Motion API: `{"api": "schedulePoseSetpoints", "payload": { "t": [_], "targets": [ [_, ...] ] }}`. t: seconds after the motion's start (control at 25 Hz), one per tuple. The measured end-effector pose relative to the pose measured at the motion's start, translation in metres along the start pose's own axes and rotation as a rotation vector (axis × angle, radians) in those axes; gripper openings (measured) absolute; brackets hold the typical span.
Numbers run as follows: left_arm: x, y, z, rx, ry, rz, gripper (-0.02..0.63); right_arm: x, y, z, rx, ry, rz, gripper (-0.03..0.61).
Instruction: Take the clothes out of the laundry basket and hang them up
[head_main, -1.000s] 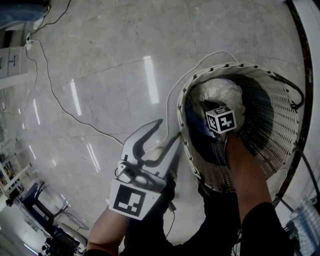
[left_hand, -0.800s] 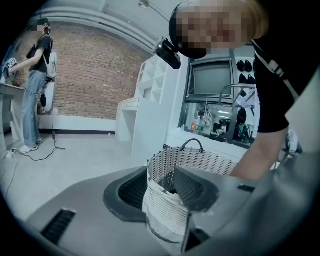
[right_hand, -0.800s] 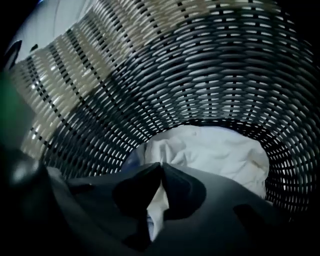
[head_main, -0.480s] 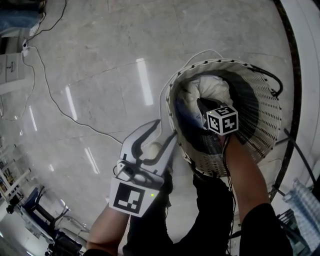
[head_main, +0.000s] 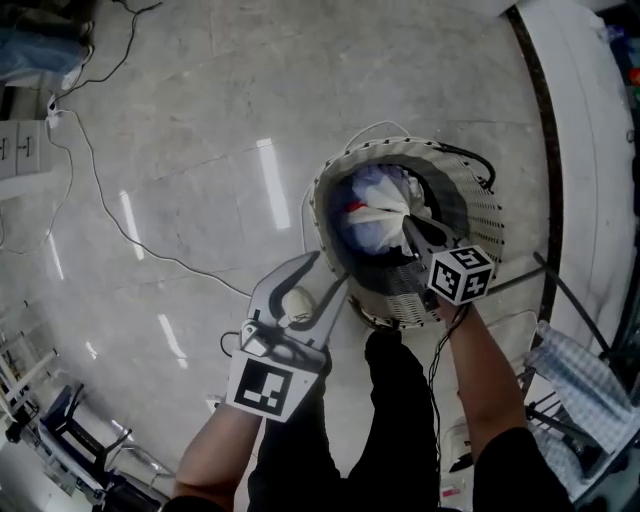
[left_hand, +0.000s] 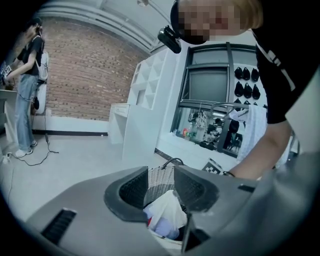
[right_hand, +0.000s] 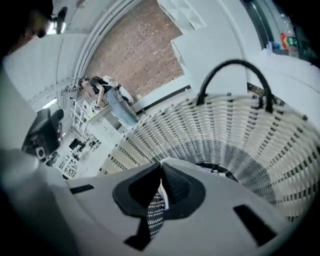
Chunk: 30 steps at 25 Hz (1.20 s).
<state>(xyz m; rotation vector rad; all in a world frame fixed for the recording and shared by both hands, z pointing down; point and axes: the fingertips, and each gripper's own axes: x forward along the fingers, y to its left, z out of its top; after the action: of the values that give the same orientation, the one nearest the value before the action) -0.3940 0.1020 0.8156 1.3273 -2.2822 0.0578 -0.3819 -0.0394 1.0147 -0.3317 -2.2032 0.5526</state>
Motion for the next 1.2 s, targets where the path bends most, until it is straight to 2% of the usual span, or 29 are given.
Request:
{"api": "schedulePoseSetpoints", "payload": {
  "t": [0.08, 0.4, 0.8, 1.2],
  "targets": [
    [-0.007, -0.010, 0.015, -0.026, -0.002, 0.002, 0.143, -0.029, 0.012, 0.018, 0.017, -0.039, 0.005, 0.012],
    [-0.033, -0.049, 0.090, -0.007, -0.031, -0.019, 0.143, -0.146, 0.070, 0.120, 0.039, -0.203, 0.056, 0.012],
    [-0.033, -0.067, 0.162, 0.055, -0.072, -0.009, 0.143, -0.251, 0.153, 0.231, -0.070, -0.328, 0.149, 0.012],
    [-0.039, -0.086, 0.216, 0.109, -0.044, 0.003, 0.167, -0.367, 0.232, 0.324, -0.169, -0.480, 0.243, 0.012]
  ]
}}
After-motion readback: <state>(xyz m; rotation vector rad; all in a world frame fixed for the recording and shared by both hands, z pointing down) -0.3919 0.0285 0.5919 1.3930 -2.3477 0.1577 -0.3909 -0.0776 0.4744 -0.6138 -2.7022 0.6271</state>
